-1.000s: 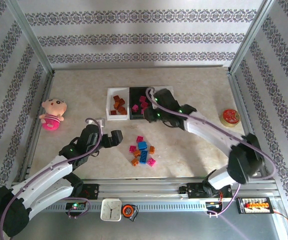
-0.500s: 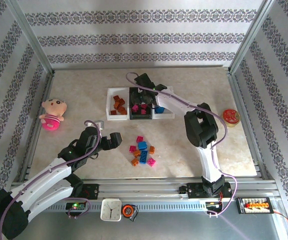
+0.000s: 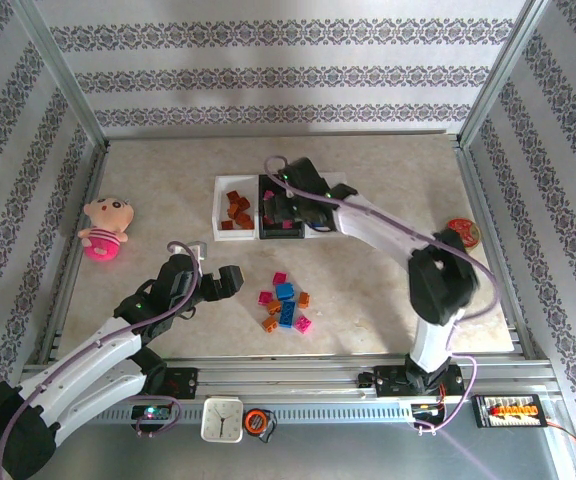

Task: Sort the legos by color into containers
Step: Pick up the lego from the bottom-center of the table.

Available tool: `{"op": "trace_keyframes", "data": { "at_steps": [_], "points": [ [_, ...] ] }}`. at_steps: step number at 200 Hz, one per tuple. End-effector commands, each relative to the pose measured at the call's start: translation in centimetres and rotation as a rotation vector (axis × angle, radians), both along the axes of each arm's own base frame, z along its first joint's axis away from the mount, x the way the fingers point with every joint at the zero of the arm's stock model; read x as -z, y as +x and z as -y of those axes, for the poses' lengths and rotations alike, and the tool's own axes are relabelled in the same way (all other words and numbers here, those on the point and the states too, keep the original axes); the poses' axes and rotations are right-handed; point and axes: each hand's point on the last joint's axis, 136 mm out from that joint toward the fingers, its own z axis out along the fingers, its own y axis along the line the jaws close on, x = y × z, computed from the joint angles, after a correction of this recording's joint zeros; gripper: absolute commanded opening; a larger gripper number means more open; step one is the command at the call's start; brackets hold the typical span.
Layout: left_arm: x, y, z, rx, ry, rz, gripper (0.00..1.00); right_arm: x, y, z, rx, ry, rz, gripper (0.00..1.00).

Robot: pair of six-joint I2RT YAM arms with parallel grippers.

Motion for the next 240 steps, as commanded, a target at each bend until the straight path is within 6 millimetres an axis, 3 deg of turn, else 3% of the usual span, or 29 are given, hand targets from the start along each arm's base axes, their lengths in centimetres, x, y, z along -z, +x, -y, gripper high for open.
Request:
{"op": "trace_keyframes", "data": {
  "at_steps": [1, 35, 71, 106, 150, 207, 240],
  "points": [
    [0.5, -0.5, -0.1, 0.007, 0.014, -0.019, 1.00, 0.9, -3.8, 1.3, -0.021, -0.003, -0.022, 0.68],
    [0.7, -0.5, -0.5, -0.008, 0.031, -0.023, 1.00, 4.9, -9.9, 4.7, -0.003, -0.050, -0.119, 0.69],
    [0.9, -0.4, -0.9, -0.029, 0.044, -0.020, 1.00, 8.4, -14.0, 5.8, 0.010, -0.080, -0.204, 0.69],
    [1.1, -0.3, -0.8, -0.032, 0.033, -0.025, 1.00, 10.4, -15.3, 4.7, 0.021, -0.034, -0.269, 0.69],
    [1.7, -0.7, -0.9, -0.031, 0.040, -0.045, 1.00, 11.4, -16.2, 3.6, -0.006, -0.043, -0.305, 0.63],
    [2.0, -0.8, -1.2, -0.038, 0.045, -0.045, 1.00, 13.9, -18.3, 5.3, 0.014, -0.101, -0.371, 0.43],
    [1.9, -0.7, -1.1, -0.038, 0.047, -0.041, 1.00, 13.9, -18.3, 5.6, 0.012, -0.110, -0.359, 0.30]
  ]
}}
